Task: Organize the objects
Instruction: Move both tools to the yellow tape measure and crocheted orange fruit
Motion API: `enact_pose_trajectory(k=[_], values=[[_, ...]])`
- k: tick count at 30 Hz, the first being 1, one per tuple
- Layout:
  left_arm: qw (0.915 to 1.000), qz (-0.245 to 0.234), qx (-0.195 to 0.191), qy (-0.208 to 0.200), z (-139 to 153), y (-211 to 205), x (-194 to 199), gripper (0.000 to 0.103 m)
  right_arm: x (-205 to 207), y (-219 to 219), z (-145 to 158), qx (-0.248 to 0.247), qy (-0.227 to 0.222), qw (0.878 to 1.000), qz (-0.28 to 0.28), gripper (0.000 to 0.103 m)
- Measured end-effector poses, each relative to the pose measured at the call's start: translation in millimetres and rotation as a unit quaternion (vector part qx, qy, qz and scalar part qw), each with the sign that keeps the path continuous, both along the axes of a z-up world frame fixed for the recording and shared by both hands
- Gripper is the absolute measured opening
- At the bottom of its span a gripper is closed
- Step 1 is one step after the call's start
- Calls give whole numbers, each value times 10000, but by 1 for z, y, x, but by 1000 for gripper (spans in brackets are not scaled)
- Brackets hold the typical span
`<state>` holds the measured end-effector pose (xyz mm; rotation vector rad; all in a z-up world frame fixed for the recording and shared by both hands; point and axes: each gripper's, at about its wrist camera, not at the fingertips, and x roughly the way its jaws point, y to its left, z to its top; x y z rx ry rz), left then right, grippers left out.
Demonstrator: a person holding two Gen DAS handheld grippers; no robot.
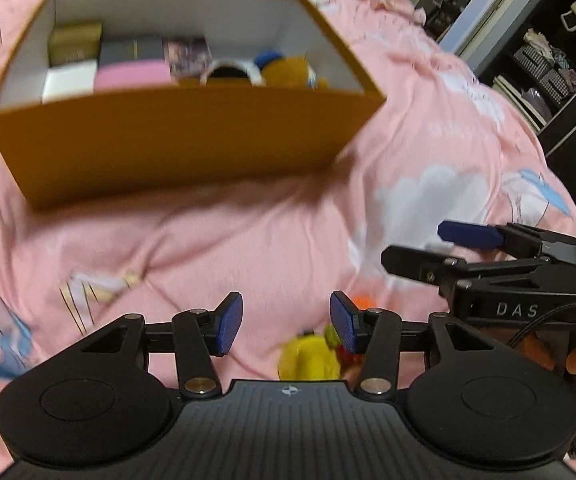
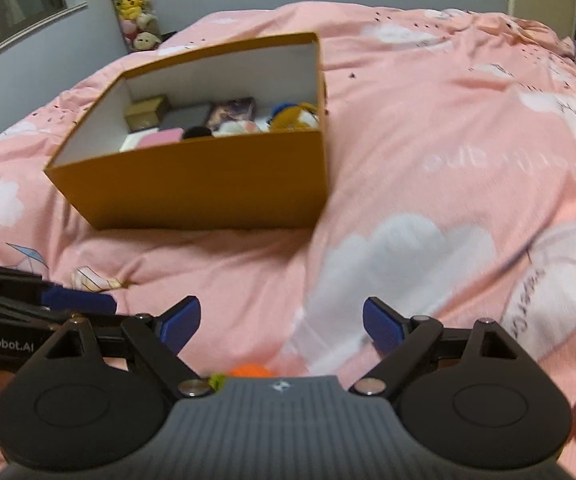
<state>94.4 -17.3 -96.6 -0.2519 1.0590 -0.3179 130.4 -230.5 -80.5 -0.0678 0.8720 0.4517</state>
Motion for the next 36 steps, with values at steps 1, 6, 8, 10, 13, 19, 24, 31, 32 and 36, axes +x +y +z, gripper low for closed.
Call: enact_pose_trajectory(k=[1,6,8,10,13,19,24,31,32,36], values=[[10000,-43,-16,67,-3,-1,-1,56,-2,-1,-2,0,-2,10000,-27,88],[9986,-397,8,356,-15,-8,-5,55,-3,-7,-7,55,72,9997,-210,77],[9978,-515,83,407,-18,-13,-7,55,-3,-9,-8,65,86,9997,-238,76],[9970,-607,139,458,-20,-18,-7,55,-5,-10,-10,79,109,9996,-240,75],[9957,-732,145,543,-26,-23,-6,55,-4,-10,-12,93,148,9996,-235,71],[9934,-888,330,648,-43,-35,-2,55,-5,-11,-13,127,170,9995,-226,69],[9921,-987,396,669,-56,-39,2,54,-6,-9,-13,108,157,9997,-166,69],[9904,-1142,436,647,-58,-44,0,55,-6,-6,-16,102,189,9997,-100,69],[9905,-1135,432,638,-57,-43,-1,55,-6,-6,-16,99,195,9997,-94,69],[9908,-1148,566,445,-47,-43,-9,38,-6,-6,-17,103,210,9997,-91,69]])
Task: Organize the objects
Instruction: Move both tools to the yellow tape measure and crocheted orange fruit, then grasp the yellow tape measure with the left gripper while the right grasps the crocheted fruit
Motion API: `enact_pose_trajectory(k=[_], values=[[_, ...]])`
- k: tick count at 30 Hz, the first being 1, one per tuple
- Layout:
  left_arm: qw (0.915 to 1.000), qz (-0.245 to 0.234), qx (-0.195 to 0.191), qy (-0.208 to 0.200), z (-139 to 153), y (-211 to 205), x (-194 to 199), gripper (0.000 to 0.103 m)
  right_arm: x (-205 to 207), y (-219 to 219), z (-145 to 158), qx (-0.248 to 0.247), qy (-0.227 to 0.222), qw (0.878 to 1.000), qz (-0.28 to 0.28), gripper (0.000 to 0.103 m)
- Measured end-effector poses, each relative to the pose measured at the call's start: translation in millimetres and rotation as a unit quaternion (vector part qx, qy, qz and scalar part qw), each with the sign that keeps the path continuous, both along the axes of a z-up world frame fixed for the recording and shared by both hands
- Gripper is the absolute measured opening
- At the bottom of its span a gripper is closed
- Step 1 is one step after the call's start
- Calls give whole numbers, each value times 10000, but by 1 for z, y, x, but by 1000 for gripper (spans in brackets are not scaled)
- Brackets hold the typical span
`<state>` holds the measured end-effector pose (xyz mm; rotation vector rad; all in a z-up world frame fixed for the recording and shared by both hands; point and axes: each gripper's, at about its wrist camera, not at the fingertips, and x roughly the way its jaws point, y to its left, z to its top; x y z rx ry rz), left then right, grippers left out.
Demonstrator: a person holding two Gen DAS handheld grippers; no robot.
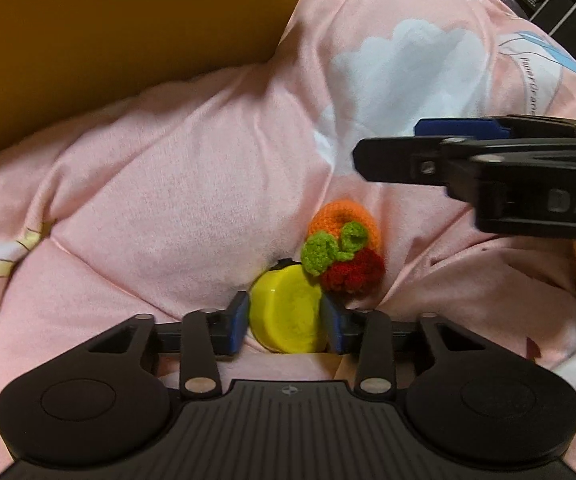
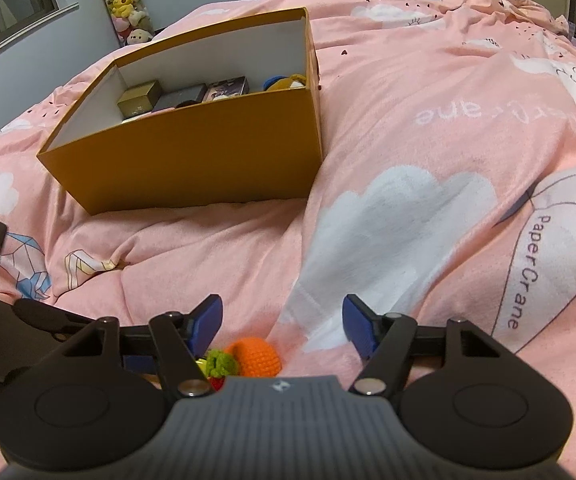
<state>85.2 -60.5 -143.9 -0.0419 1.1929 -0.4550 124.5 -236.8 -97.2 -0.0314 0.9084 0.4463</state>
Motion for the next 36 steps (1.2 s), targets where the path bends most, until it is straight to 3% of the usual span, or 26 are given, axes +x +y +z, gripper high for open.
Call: enact_pose_trajectory(k=[6,10,17,22,27,36], values=[[9995,13,-237,-184,16,10,-12,26,0,-1,-1,-5,29,10000,-11,66],[9985,268,-103,-469,27,11,-14,25,0,-1,-2,-6,73,10000,-10,59],[9928,850,-229,-814,42,33,-10,24,-1,1,-1,64,70,9999,139,49],[9859,1317,-351,-974,46,49,-3,24,-2,7,0,63,91,9994,328,47],[9811,1760,-387,-703,31,65,6,24,1,11,-6,-66,255,9989,375,47],[9799,1910,-573,-99,7,73,14,29,1,22,-17,-249,579,9955,712,48]])
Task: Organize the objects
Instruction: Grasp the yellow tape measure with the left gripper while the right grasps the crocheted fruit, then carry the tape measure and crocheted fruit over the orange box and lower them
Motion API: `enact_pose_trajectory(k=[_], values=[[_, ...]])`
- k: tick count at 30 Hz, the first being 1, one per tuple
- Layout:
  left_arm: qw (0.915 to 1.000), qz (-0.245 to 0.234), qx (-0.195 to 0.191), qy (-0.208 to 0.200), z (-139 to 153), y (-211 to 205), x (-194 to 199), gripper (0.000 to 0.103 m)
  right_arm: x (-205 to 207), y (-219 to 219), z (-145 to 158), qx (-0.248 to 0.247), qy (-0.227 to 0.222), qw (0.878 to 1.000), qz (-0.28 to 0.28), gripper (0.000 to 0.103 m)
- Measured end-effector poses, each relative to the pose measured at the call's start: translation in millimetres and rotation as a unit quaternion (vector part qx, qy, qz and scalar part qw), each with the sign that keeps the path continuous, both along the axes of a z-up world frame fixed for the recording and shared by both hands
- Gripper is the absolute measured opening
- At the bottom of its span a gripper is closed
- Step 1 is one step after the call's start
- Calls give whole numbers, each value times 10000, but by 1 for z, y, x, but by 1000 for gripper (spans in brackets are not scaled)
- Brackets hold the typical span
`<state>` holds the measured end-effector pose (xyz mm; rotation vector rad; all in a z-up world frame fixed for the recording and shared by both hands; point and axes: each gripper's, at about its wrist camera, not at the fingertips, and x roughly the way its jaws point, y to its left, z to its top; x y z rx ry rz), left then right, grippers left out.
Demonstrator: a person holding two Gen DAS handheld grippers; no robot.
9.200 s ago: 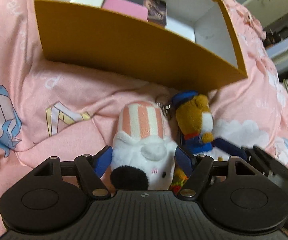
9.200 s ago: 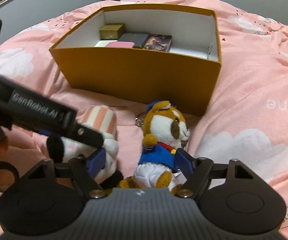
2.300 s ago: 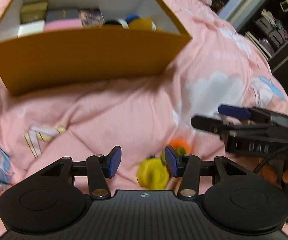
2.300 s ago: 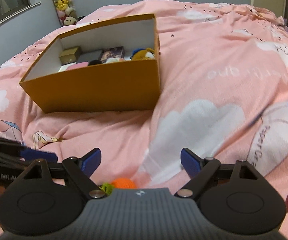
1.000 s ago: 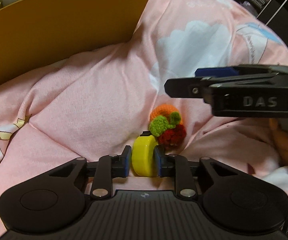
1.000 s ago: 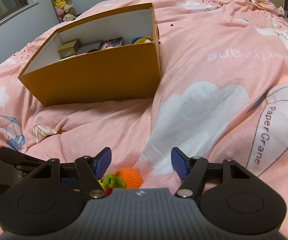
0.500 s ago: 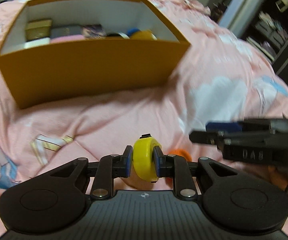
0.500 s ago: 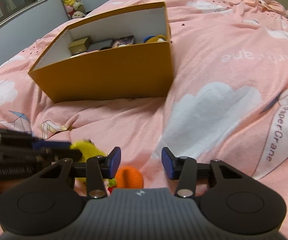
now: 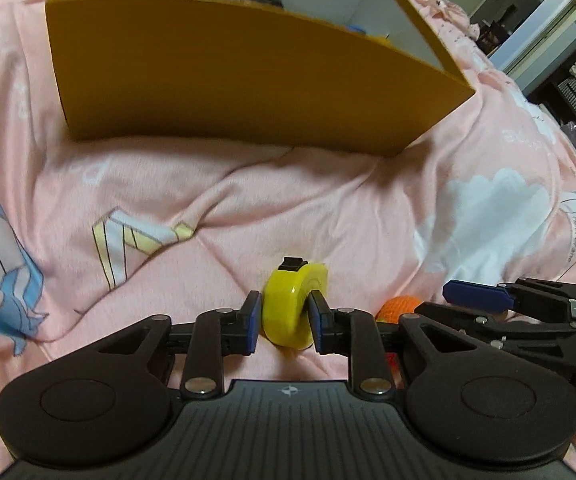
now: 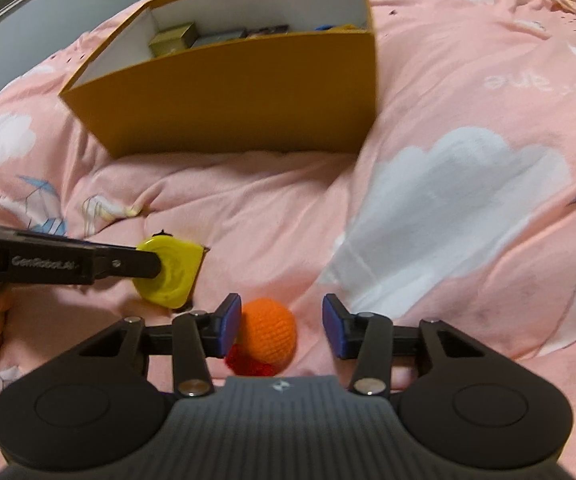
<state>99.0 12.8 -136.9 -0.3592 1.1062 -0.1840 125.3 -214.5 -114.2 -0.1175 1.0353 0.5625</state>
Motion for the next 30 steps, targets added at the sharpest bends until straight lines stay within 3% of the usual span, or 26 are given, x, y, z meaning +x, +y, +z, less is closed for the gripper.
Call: enact_pose_trajectory(k=[7,10,15,21,30], values=[[10000,12,57,80,-5,-1,1,35,-2,15,-13,-187,284,9984,441,49],[9998,-15,49,170,-10,-3,3,46,-2,19,-19,-328,318,9976,527,50],[9995,33,-173,272,-19,1,7,47,2,22,-28,-414,455,9964,590,51],[9996,60,-205,181,-14,-1,2,41,3,22,-27,-413,423,9965,591,48],[9997,19,-56,-256,13,-3,-6,25,-3,16,-3,-193,-55,9985,517,46]])
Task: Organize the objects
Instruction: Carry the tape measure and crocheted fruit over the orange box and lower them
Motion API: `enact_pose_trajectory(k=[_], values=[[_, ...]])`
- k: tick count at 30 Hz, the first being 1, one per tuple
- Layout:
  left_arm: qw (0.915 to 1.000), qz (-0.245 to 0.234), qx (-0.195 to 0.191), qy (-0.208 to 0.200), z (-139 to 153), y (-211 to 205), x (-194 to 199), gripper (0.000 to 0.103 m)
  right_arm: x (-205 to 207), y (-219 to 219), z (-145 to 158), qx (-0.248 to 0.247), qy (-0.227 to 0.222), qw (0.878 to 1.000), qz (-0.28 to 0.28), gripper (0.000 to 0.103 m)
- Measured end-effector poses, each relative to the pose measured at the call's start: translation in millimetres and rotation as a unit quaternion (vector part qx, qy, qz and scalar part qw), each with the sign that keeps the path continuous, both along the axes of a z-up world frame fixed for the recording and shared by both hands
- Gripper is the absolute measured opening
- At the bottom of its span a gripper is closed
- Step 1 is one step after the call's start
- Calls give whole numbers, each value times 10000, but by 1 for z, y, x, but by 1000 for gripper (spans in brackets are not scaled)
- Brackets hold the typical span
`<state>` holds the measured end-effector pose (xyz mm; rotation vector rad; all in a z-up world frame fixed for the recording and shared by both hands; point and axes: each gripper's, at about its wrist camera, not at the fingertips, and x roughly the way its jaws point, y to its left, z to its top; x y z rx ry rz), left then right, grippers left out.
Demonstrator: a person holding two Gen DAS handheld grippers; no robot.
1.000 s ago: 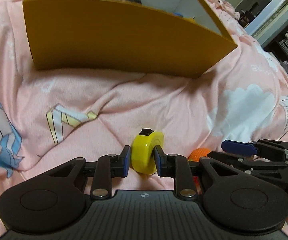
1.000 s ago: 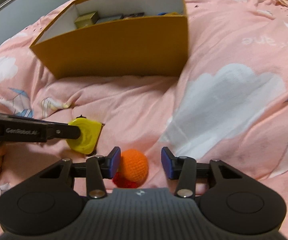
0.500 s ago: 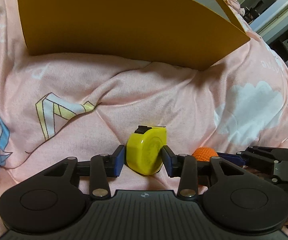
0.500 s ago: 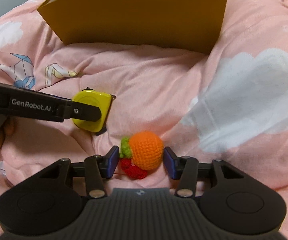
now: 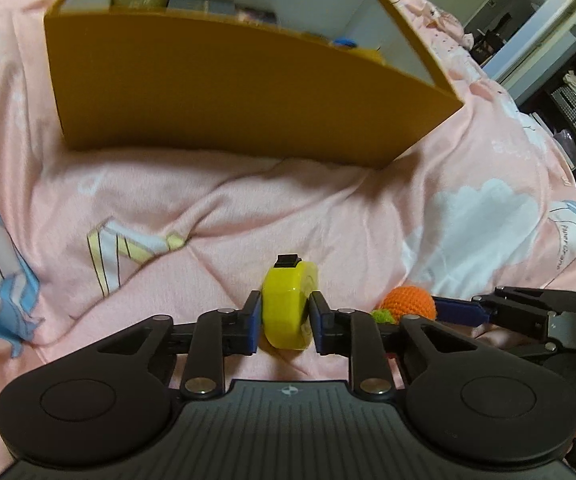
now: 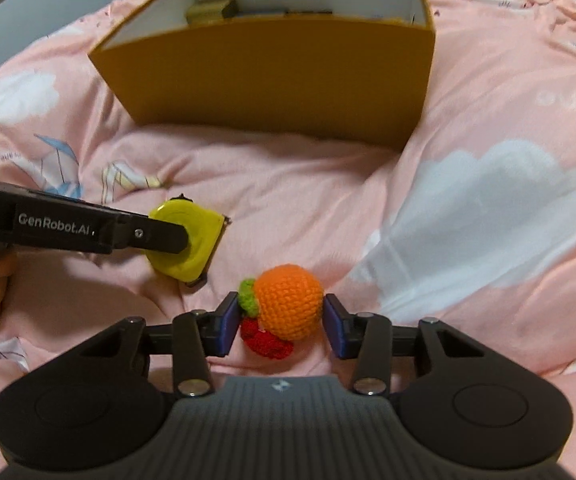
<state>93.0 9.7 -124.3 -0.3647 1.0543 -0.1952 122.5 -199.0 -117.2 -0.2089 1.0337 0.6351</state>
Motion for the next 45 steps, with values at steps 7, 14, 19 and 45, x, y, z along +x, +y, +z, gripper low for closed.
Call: enact_pose_trajectory(k=[7,14,19,45], values=[[9993,-34,259,-260,24,-1,2,22,6,-6,27,164,-399,9991,-21,46],[9985,-76,208,-507,52,0,10,22,13,-4,66,327,-941,9949,139,46],[9968,6,-28,-796,86,10,20,22,19,4,99,420,-1350,9889,456,46],[9958,66,-378,-827,97,31,205,22,197,85,99,-730,-1980,9633,1657,46]])
